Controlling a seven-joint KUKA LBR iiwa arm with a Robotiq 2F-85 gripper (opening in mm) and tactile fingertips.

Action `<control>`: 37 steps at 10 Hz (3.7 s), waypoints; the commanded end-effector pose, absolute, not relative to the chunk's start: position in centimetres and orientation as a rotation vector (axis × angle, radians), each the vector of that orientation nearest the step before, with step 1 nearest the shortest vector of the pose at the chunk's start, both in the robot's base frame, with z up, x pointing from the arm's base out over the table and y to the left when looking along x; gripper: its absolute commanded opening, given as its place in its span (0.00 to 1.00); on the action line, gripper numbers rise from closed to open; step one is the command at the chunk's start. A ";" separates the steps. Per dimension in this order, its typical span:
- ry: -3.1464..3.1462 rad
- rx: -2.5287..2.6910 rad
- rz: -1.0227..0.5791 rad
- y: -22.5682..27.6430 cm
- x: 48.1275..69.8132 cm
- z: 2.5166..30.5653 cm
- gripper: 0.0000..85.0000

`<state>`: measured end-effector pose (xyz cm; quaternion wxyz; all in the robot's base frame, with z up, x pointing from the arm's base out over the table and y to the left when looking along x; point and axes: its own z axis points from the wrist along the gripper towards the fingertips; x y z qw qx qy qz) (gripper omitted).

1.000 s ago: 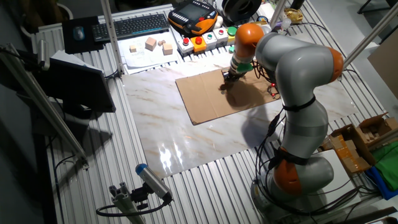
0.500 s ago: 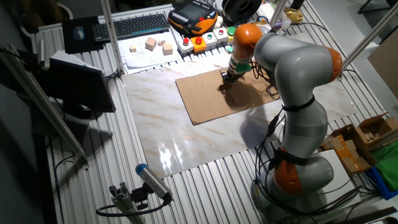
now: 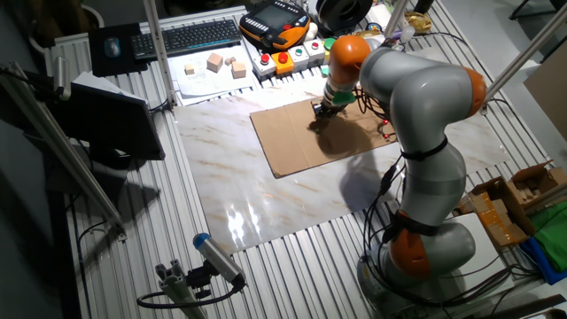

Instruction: Hold a small block with the gripper and sweep it from left to right on the table

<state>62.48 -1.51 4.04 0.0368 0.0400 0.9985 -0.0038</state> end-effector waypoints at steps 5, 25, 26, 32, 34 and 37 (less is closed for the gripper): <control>3.063 0.135 -0.009 -0.6 62.3 3.8 0.01; 3.052 0.184 0.013 3.1 61.6 3.7 0.01; 3.052 0.184 0.013 3.3 61.6 3.7 0.01; 3.051 0.194 0.016 3.6 61.5 3.7 0.01; 3.054 0.197 0.020 3.6 61.5 3.7 0.01; 3.058 0.216 0.023 3.6 61.5 3.7 0.01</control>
